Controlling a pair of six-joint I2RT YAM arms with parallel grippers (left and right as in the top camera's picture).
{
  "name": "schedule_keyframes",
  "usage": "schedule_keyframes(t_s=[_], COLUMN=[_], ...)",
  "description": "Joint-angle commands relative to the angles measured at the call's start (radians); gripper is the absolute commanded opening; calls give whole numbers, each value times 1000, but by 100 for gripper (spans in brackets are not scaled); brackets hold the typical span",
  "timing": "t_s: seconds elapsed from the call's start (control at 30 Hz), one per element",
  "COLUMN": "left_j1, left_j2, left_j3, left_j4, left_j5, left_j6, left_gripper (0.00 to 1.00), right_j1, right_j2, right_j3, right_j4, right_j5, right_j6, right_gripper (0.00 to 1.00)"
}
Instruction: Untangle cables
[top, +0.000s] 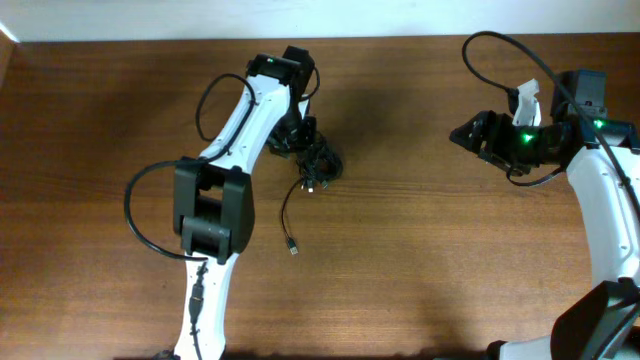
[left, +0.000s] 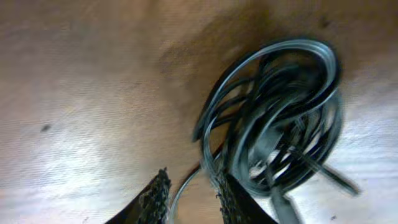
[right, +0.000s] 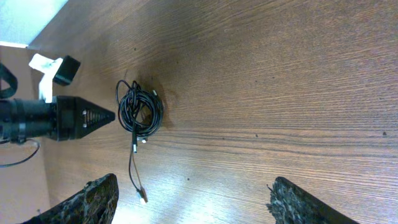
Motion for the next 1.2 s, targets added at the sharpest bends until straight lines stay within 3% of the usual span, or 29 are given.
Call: schedule_keyframes(t_s=[0.0,0.1,0.37,0.6,0.7,0.73,0.8,0.83,0.9,1.17], left_j1=[-7,-11,-57,-154,-197,-200,-178,-146,-112,-34], left_j2=[58,81,150,152,152,151,143,121,90,-20], left_j3=[-6,-6,-30,-85,-85,-83,-43,13,97,365], left_j4=[51,119,141,157,160,165,156,157,151,204], left_j5=[86,88,124,122,124,143,254,449,694,1298], left_j6=[-64,-108,-138,-137,-137,-137,-129,-70,-6,-9], left_gripper=[32,35,22,23,0,0,0,0,0,0], right_j1=[-4,-4,-4,-4,-4,-4,-3,-3,-3,-3], right_j2=[3,3,3,3,3,3,3,3,3,3], right_j3=[-4,-4,-4,-4,-4,-4,-4,-4,-4,-4], right_j4=[-5,-3,-12,-21,-28,-33,-42,-43,-41,6], right_j5=[13,13,17,17,16,16,14,-5,-69,-306], right_j6=[-14,-14,-14,-14,-14,-14,-14,-14,-43,-60], right_gripper=[79,80,80,80,80,80,80,80,80,79])
